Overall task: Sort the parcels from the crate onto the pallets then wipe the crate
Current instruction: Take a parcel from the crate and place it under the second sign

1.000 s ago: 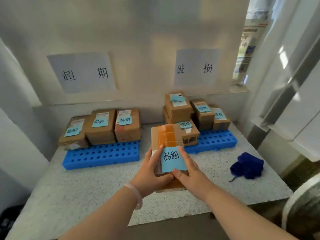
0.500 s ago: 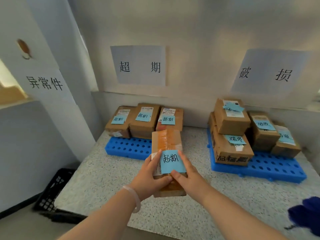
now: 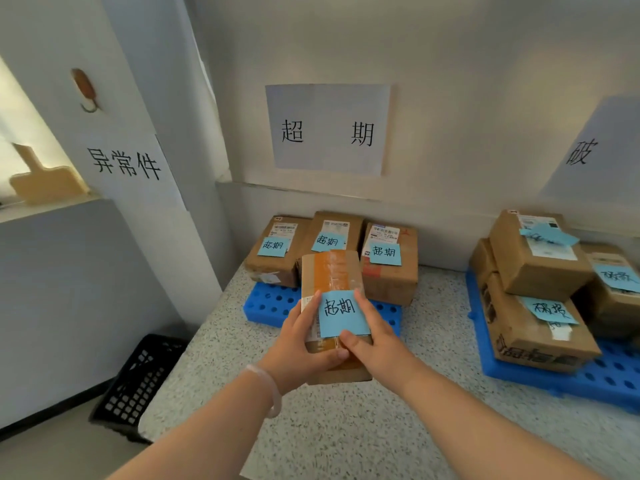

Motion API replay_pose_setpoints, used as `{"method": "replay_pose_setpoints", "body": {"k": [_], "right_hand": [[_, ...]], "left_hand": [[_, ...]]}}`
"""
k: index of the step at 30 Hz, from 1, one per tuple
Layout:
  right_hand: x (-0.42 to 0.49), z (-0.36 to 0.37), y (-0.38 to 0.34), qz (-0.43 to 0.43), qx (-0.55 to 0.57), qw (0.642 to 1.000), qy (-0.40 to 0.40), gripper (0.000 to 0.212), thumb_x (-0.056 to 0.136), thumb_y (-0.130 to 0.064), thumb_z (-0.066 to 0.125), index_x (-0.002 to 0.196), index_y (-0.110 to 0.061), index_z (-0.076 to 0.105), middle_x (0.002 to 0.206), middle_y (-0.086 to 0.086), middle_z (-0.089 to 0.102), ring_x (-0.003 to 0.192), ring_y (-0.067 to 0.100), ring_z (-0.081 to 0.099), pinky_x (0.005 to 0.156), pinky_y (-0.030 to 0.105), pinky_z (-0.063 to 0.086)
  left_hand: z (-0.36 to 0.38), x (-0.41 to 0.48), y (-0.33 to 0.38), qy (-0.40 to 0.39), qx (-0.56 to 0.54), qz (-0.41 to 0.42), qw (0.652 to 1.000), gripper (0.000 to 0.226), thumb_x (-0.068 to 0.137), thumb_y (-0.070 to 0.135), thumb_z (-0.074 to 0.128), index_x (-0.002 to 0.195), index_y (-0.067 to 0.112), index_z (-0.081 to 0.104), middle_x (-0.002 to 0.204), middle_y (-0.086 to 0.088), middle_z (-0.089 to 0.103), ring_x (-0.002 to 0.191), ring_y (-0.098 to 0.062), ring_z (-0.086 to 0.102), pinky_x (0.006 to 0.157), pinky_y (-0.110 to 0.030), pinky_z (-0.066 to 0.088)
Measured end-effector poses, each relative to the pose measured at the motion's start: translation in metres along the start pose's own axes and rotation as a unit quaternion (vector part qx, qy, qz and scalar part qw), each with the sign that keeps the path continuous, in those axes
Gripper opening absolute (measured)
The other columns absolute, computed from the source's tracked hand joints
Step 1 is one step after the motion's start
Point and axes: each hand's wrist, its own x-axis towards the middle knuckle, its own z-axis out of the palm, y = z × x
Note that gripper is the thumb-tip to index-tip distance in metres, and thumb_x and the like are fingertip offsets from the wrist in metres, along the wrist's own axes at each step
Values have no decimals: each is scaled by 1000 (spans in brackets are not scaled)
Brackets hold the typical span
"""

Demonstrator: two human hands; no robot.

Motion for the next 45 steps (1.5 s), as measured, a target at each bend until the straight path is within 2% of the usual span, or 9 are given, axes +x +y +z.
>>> {"method": "replay_pose_setpoints", "body": {"k": [3,12,17,21,24,27,34,40,45], "right_hand": [[24,22,-18,11,2,1000,11,72,95,-44,59,142,-65,8,141,-7,32,126,13,41,106,36,42],[114,87,-78,20,22,999,35,77,95,-38,61,147,-56,8,143,-7,25,128,12,34,106,29,35],[155,107,-99,42,12,998,40,80,96,-38,60,150,-54,4,138,-8,26,128,14,36,103,28,36],[185,115,-111,57,-30,997,33,82,94,-44,60,150,-55,1,137,-9,31,122,13,45,103,37,46],[212,115,-116,69,-52,995,49,83,93,-47,60,151,-52,1,142,-7,33,120,12,46,100,35,47],[236,108,-118,81,-55,993,73,81,94,-46,60,153,-49,4,139,-7,35,119,10,43,100,30,43],[275,98,-104,107,-94,984,107,76,95,-46,57,155,-44,10,132,-11,37,115,4,37,94,24,38],[300,89,-94,104,-128,979,121,72,97,-49,52,155,-44,10,132,-11,40,117,6,42,99,30,41],[316,84,-86,113,-112,980,120,71,97,-49,51,154,-46,9,132,-11,40,120,7,39,100,28,35]], "left_hand": [[-35,17,-14,-6,-14,-1,1000,98,73,47,81,141,58,12,148,16,22,133,-6,30,103,-22,38],[-144,79,-53,-18,-13,21,1000,103,64,56,77,150,46,22,151,14,24,137,-10,30,109,-28,40],[-182,113,-70,-29,-12,35,999,94,69,49,78,144,50,21,146,16,23,132,-5,28,90,-2,37],[-204,139,-84,-44,-20,28,998,92,79,32,79,148,43,19,144,12,26,126,-5,31,76,2,41],[-217,171,-86,-64,5,26,998,94,81,33,79,151,41,17,142,14,25,129,-7,30,90,-6,40],[-220,202,-87,-81,10,22,996,94,81,34,79,151,42,17,142,12,26,131,-11,31,109,-27,36],[-214,256,-97,-120,31,-2,992,101,74,53,78,152,47,15,151,10,23,134,-18,33,108,-35,42],[-211,290,-112,-131,31,-3,991,99,51,81,72,129,79,11,157,8,18,141,-24,30,110,-47,42],[-207,304,-108,-117,57,19,991,98,65,69,74,138,65,8,157,10,13,143,-20,23,119,-45,29]]}}
